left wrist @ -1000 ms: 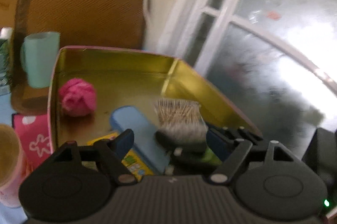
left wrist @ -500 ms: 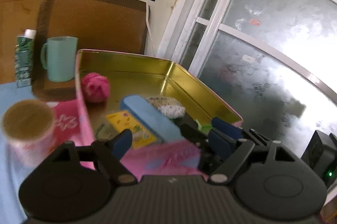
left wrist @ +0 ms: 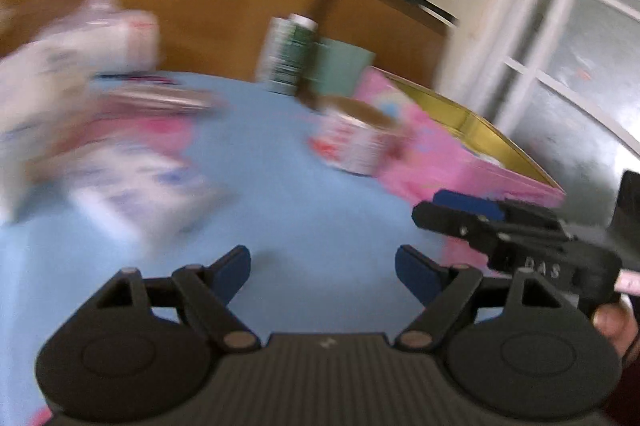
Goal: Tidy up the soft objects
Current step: 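Grasp the small clear plastic packet on the table with the right gripper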
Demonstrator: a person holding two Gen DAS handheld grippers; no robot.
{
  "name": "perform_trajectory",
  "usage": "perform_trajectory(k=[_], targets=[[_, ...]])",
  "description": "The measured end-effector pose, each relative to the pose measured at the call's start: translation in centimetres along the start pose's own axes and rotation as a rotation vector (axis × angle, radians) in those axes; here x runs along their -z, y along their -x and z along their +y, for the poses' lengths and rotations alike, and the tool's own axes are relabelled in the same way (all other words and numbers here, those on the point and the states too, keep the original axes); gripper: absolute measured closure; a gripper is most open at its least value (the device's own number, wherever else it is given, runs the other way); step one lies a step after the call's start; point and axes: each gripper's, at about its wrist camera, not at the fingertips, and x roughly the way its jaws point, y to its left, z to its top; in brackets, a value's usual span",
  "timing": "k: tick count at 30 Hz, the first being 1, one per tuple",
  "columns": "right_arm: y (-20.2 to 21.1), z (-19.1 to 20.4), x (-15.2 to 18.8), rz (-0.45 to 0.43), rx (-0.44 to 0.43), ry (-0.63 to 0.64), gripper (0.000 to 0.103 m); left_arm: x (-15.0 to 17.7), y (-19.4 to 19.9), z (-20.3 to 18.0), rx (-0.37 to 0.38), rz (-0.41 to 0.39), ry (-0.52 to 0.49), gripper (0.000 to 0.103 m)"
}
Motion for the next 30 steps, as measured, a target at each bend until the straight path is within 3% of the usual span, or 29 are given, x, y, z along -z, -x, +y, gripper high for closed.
perform_trajectory(k=[2,5,7,9,14,17,22,26,30], targets=[[-3.2,2.1,-1.7,0.016,-0.062,0.060,0.058,0.4,1.4,2.2,-0.047,-0.030,0.031,0.021],[-9.4,4.6,-5.1,0.062,-0.119,0.103,0.051,0.7,2.5,4.5,-0.023,-0.077,0.130,0.022],[-14.1,6.0,-7.4,0.086,-0.128,0.149,0.026,0.7,2.7,4.9,-0.025,-0.099,0.157,0.022],[-18.2,7.4,-8.8,0.117,-0.111,0.203,0.008,0.7,2.7,5.0,-0.023,-0.107,0.161,0.022],[-26.0,9.1,-9.7,0.291,-0.091,0.357,0.002,1.0,3.4,6.1,0.032,-0.127,0.222,0.020],[-26.8,7.9,-9.9,0.326,-0.112,0.247,0.014,0.9,3.2,6.8,0.058,-0.135,0.262,0.019],[-23.7,7.9,-10.0,0.257,-0.046,0.218,0.074,0.9,3.0,7.2,0.079,-0.143,0.280,0.019],[-19.4,8.0,-10.8,0.165,-0.060,0.196,0.085,1.2,3.2,7.0,0.066,-0.156,0.284,0.019],[-12.8,6.7,-10.8,0.101,-0.168,0.058,0.085,1.5,3.7,7.2,0.062,-0.176,0.305,0.019]])
